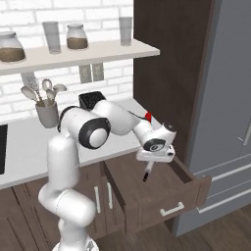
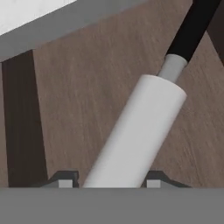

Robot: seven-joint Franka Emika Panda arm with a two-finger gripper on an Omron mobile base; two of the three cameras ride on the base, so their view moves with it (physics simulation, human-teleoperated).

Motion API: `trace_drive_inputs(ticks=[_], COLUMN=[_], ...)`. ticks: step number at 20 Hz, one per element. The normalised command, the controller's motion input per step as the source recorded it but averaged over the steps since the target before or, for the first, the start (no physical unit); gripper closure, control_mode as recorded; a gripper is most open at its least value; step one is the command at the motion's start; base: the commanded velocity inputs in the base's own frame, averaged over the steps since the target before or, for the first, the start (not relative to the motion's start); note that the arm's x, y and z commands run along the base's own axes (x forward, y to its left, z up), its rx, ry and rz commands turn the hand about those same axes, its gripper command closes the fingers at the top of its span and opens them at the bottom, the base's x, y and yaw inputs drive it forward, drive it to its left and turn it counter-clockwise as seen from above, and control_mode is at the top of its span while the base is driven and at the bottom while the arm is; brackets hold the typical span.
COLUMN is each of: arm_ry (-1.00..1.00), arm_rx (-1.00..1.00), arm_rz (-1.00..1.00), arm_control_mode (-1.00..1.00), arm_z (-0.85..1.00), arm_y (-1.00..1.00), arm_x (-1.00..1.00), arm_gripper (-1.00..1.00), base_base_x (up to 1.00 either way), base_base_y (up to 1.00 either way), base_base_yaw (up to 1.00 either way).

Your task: Pick the rolling pin from the drawer and place it on the counter.

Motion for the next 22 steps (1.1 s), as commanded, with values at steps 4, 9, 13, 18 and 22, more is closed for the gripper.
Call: trace_drive_inputs(ticks=[4,9,13,18,22], arm_ry=[-0.07,-0.02,0.01,0.08,0.11], arm_rx=[-0.06,-0.1,-0.16,-0.06,0.0], arm_rz=[0.0,0.09,0.27,0.11,0.0], arm_control_mode=[-1.0,-1.0,-1.0,-1.0,-1.0], arm_z=[1.0,0.9,0.48,0.13,0.0], arm_y=[0.65,0.78,0.84,0.3,-0.01], arm_x=[0.0,0.0,0.07,0.35,0.79], arm_gripper=[1.0,1.0,1.0,1.0,1.0], base_base_x=[0.0,0.0,0.0,0.0,0.0], base_base_y=[0.0,0.0,0.0,0.0,0.0], base_base_yaw=[0.0,0.0,0.0,0.0,0.0])
